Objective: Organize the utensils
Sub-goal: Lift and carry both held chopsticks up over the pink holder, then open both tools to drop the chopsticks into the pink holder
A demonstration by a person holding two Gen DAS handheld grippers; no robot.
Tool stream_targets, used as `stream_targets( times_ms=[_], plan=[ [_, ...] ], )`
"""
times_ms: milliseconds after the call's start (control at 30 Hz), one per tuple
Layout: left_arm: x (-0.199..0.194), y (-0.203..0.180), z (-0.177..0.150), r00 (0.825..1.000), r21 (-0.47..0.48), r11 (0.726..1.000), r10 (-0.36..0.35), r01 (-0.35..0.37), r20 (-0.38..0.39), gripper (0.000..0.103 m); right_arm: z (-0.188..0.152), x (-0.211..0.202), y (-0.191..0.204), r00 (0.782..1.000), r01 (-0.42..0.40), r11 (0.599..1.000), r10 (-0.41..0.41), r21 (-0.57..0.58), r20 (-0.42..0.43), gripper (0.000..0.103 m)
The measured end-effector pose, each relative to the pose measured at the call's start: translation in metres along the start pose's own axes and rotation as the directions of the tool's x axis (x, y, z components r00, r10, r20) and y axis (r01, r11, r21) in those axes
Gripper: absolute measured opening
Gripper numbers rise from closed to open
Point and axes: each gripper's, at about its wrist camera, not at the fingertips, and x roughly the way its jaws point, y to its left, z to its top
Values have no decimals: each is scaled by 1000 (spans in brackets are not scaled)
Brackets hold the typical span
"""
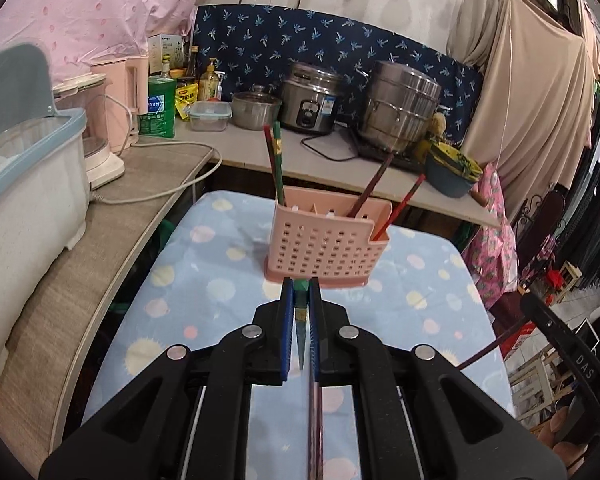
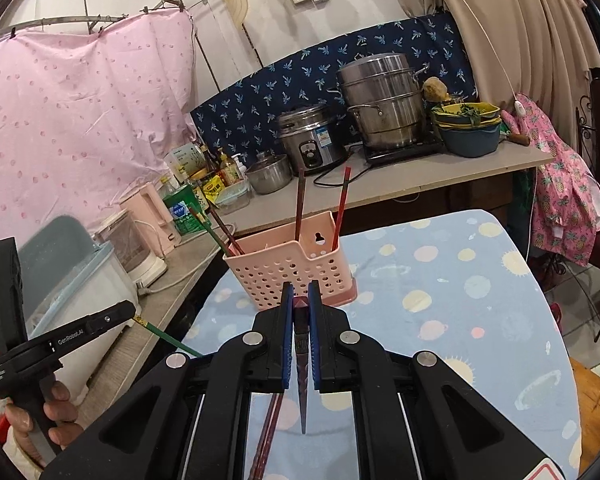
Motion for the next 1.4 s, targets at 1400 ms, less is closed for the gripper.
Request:
stream_targets(
  times_ms=[1400],
  plan=[
    [102,4,138,982,-54,997,68,-60,175,7,123,177,18,998,-13,1000,13,8,67,7]
  ],
)
